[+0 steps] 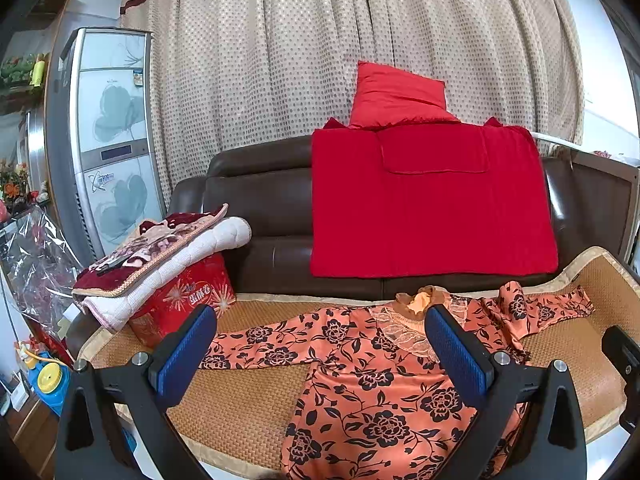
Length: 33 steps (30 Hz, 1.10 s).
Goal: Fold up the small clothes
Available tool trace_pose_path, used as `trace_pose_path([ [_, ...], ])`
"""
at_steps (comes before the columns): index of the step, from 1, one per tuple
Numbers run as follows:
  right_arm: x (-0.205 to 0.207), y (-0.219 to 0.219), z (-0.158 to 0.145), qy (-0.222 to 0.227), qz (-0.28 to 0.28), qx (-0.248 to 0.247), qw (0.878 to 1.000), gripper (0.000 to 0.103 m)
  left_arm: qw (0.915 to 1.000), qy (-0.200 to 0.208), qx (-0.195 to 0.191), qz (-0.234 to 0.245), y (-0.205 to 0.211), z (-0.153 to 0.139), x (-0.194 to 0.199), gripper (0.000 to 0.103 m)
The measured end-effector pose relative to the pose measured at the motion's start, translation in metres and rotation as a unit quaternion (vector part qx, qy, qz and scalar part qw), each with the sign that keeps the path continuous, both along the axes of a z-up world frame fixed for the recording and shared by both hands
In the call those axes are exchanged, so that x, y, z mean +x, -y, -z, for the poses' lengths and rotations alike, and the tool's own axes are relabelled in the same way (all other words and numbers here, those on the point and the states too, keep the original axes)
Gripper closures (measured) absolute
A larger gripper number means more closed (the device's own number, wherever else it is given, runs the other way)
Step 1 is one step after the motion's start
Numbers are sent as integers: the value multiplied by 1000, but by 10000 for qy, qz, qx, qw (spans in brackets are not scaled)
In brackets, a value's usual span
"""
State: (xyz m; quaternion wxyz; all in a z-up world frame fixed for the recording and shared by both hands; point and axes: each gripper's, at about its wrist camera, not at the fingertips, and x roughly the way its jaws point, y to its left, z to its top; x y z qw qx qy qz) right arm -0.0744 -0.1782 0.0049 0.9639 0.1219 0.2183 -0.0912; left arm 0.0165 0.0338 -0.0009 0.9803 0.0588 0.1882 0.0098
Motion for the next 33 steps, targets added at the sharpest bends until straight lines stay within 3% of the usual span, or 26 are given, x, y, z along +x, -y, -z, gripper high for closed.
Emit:
trace_pose_path([
  [13,21,9,6,118,69,-17,9999,0,9999,-99,64,-32,5,10,21,0],
  [21,45,43,17,18,281,162,9995,0,9994,-284,188,40,25,25,55,0],
  [25,63,101,36,-61,457,477,9978,0,9944,-956,42,457,52,60,109,0],
  [29,87,197,76,-218,961,830,9917,0,9785,-1904,-331,714,84,121,183,0],
  [33,113,305,131,-530,1470,1464,9768,0,9731,-2211,-381,526,112,174,235,0],
])
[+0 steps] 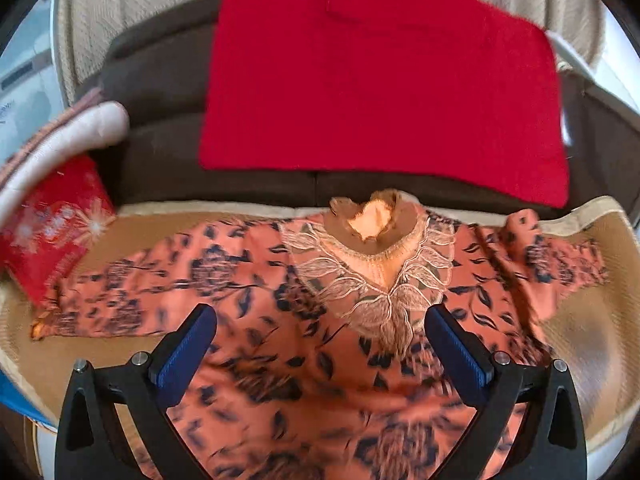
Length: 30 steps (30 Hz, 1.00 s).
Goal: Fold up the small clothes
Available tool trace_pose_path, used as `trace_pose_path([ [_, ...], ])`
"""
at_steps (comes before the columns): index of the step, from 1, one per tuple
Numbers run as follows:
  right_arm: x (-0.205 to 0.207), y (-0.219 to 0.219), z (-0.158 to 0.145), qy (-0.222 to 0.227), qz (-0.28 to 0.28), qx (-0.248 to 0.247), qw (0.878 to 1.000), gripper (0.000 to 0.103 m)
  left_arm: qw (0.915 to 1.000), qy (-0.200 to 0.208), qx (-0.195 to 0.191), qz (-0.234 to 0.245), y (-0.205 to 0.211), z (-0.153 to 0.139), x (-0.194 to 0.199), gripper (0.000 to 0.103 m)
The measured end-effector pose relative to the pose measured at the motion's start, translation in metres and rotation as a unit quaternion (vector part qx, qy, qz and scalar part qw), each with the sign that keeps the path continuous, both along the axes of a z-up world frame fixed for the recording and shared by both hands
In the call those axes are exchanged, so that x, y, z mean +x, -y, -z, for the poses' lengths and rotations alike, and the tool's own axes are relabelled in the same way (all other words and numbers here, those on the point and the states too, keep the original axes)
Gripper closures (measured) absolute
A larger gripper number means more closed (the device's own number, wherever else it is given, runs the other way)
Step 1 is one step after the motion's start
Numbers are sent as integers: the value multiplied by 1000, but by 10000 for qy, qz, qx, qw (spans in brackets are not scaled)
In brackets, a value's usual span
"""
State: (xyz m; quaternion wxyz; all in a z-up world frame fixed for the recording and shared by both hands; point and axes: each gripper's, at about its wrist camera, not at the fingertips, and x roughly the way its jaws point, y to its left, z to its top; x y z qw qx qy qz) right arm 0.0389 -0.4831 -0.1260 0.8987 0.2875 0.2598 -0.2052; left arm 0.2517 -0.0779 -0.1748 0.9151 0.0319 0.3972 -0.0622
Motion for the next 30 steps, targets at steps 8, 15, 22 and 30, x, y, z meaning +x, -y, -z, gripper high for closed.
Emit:
trace_pose_path([
  [8,88,126,76,-615,856,633,9924,0,9993,97,347,86,24,46,38,0],
  [15,166,170,131,-2173,1717,285,9605,2,9990,167,403,-50,13,44,54,0],
  [22,190,165,139,-2260,1494,-88,9626,58,9991,86,358,-209,2,45,63,0],
  [30,165,115,77,-482,537,332,9968,92,9973,372,352,-530,-21,28,60,0],
])
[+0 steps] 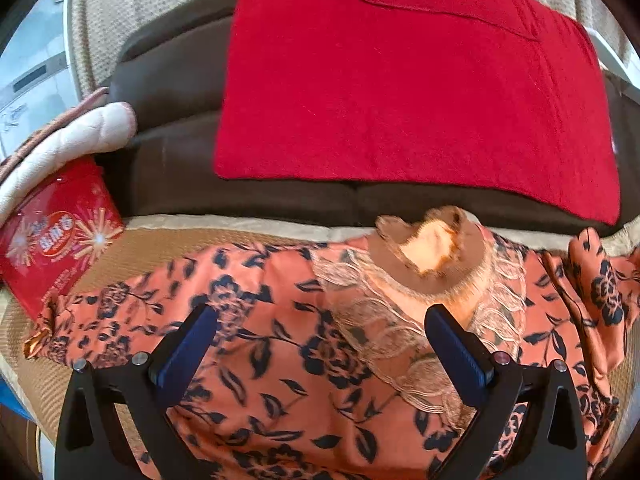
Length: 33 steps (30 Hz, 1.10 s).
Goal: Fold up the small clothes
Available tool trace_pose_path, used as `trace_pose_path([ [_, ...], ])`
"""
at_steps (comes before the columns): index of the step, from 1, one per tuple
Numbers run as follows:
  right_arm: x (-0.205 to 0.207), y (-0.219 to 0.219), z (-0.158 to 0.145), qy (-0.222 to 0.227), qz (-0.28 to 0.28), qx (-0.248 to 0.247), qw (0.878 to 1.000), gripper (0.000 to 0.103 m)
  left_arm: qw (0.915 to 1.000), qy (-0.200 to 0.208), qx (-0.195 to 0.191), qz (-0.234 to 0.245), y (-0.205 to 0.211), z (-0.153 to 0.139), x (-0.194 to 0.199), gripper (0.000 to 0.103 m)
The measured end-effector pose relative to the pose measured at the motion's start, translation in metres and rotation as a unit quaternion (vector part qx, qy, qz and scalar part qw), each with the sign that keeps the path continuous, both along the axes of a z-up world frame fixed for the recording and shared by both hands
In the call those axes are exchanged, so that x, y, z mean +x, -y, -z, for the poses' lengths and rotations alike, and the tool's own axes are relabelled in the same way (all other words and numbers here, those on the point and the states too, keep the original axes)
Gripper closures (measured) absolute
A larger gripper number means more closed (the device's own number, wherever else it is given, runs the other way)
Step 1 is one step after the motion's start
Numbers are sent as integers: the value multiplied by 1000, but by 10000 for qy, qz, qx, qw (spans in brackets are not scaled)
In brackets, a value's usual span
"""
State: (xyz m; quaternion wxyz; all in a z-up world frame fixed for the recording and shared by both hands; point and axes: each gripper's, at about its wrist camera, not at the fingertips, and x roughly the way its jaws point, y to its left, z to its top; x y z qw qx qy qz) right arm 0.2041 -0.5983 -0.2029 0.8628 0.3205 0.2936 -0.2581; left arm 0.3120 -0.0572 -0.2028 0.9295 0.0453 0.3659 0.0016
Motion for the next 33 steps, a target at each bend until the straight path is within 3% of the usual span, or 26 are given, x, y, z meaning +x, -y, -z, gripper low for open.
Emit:
trace_pose_path([
  [4,-16,-66,-65,898,-754,-293,9927,92,9995,143,-134,-250,-28,-16,0,0],
  [8,-12,-149,-120,1247,-1584,-500,9782,92,9968,321,50,-727,-69,-28,4,0],
  [13,16,-257,-129,1490,-2620,-337,9529,92,9882,368,112,-1483,-137,-35,9,0],
  [16,38,-328,-114,1426,-3170,7,9377,88,9796,394,45,-1969,-180,-39,9,0],
  [18,59,-355,-83,1174,-3454,291,9306,87,9744,336,-117,-2219,-205,-39,8,0],
  [22,90,-419,-28,163,-4335,1057,8948,80,9680,208,-489,-2451,-234,-36,7,0],
  [24,82,-435,-11,2,-4679,1099,8769,80,9695,164,-499,-2393,-236,-35,9,0],
  [25,56,-438,0,5,-4744,1066,8738,80,9715,162,-442,-2322,-232,-35,9,0],
  [26,62,-446,0,12,-4763,1047,8730,80,9740,170,-339,-2231,-228,-35,9,0],
  [29,48,-402,-5,89,-4559,1153,8825,80,9813,205,-145,-1907,-208,-36,10,0],
  [33,41,-338,-9,177,-3499,1178,9292,79,9910,33,-215,-1320,-180,-28,15,0],
])
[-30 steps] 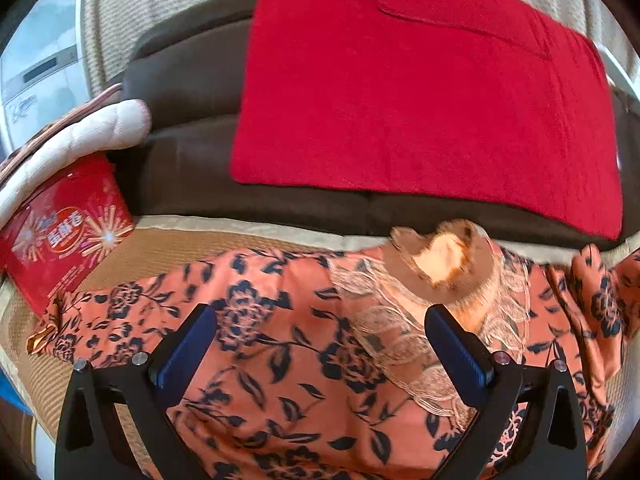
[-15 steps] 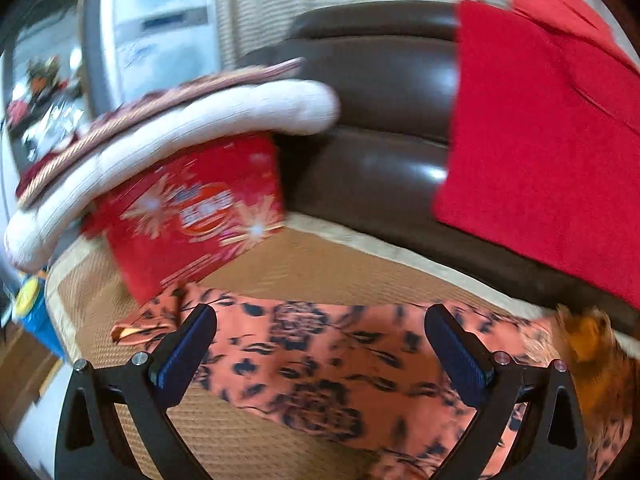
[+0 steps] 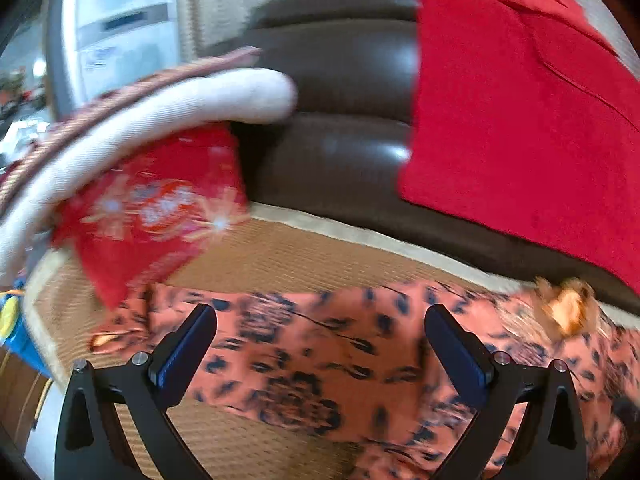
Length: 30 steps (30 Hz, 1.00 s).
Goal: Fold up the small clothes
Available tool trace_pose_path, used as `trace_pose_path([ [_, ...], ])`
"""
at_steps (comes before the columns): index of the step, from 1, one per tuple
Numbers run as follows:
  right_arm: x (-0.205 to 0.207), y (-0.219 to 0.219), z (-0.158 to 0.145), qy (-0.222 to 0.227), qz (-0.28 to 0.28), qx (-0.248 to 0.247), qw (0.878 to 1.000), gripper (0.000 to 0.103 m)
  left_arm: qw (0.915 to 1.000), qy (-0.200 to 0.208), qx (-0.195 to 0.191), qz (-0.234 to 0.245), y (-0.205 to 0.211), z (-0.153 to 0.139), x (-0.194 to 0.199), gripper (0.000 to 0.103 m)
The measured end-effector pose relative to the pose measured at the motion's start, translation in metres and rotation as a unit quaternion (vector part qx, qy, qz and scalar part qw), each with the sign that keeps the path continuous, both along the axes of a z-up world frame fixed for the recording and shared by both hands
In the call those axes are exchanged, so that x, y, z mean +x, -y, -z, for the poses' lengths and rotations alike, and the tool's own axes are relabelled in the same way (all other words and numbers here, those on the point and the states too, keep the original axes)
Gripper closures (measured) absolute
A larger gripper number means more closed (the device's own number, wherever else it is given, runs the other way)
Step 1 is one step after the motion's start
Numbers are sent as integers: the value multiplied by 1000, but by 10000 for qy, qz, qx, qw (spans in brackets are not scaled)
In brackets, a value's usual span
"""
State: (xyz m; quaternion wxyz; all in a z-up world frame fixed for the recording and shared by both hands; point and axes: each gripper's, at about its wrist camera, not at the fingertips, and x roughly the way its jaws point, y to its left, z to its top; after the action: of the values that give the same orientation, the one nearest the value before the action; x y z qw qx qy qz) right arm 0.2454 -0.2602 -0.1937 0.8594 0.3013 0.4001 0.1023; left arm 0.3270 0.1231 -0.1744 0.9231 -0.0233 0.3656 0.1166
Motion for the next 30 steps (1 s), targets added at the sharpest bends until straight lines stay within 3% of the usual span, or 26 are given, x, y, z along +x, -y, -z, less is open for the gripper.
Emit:
trace_pose_path([
  [3,-7,44,-4,63,752,-139,9971,80,9987,-252,13,439,28,14,7,0],
  [6,-10,85,1,-38,1367,-187,9904,80,9942,-724,442,657,59,38,21,0],
  [10,3,113,39,-986,1539,-350,9825,81,9793,-1659,996,598,82,84,42,0],
  [12,1,119,43,-961,1548,-142,9832,81,9733,-1959,1020,616,86,97,43,0],
  [14,-3,120,33,-877,1414,-4,9861,80,9784,-1774,857,623,86,84,32,0],
  [17,-21,118,3,-185,1280,140,9915,80,9898,-1187,518,598,76,49,4,0],
  [19,-34,113,-19,408,1219,85,9917,79,9959,-824,171,339,58,28,-18,0],
  [21,-49,103,-38,1009,1293,-133,9864,66,9978,-645,-61,126,40,16,-33,0],
  [22,-59,99,-47,1292,1335,-163,9825,28,9983,-568,-119,13,28,11,-42,0],
  [23,-67,96,-52,1482,1397,-125,9790,2,9987,-472,-132,-131,12,7,-53,0],
  [25,-87,85,-61,1989,1476,-6,9688,1,9980,-407,-229,-414,-21,4,-68,0],
  [28,-88,65,-72,1911,1115,-214,9750,1,9926,-470,-523,-986,-93,6,-90,0],
  [30,-94,49,-74,1906,883,-268,9773,1,9892,-545,-293,-1329,-126,12,-100,0],
])
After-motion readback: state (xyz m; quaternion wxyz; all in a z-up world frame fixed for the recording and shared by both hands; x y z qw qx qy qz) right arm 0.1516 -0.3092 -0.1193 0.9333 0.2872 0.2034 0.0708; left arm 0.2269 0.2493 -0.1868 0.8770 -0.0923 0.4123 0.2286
